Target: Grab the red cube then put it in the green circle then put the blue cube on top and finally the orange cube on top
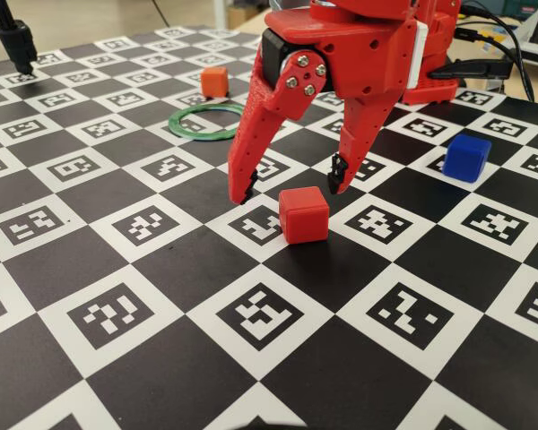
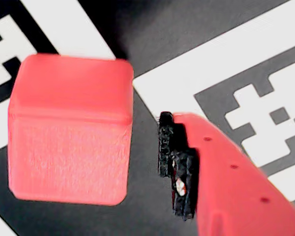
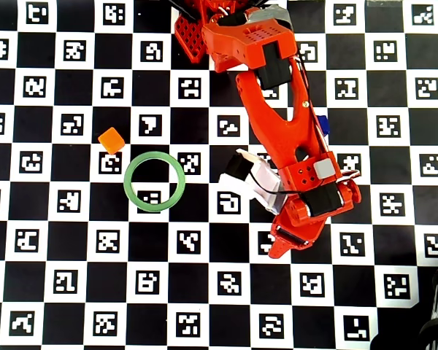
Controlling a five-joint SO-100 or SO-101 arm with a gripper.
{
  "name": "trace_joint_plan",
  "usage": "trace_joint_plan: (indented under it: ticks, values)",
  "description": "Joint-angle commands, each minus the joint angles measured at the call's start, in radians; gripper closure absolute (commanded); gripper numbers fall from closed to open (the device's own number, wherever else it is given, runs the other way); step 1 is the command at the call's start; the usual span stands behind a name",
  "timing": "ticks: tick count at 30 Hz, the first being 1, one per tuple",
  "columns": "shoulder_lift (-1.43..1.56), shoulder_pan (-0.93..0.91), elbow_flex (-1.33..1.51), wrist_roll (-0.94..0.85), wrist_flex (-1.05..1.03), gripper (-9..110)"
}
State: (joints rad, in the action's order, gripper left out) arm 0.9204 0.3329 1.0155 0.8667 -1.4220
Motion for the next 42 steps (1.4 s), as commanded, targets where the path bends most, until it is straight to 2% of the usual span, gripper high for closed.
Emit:
trace_joint_plan:
  ticks: [1, 26, 42]
  values:
    - [0.041, 0.008, -0.043, 0.012, 0.012, 59]
    - [-0.075, 0.026, -0.156, 0.018, 0.006, 59]
    - [-0.087, 0.011, -0.150, -0.002, 0.015, 68]
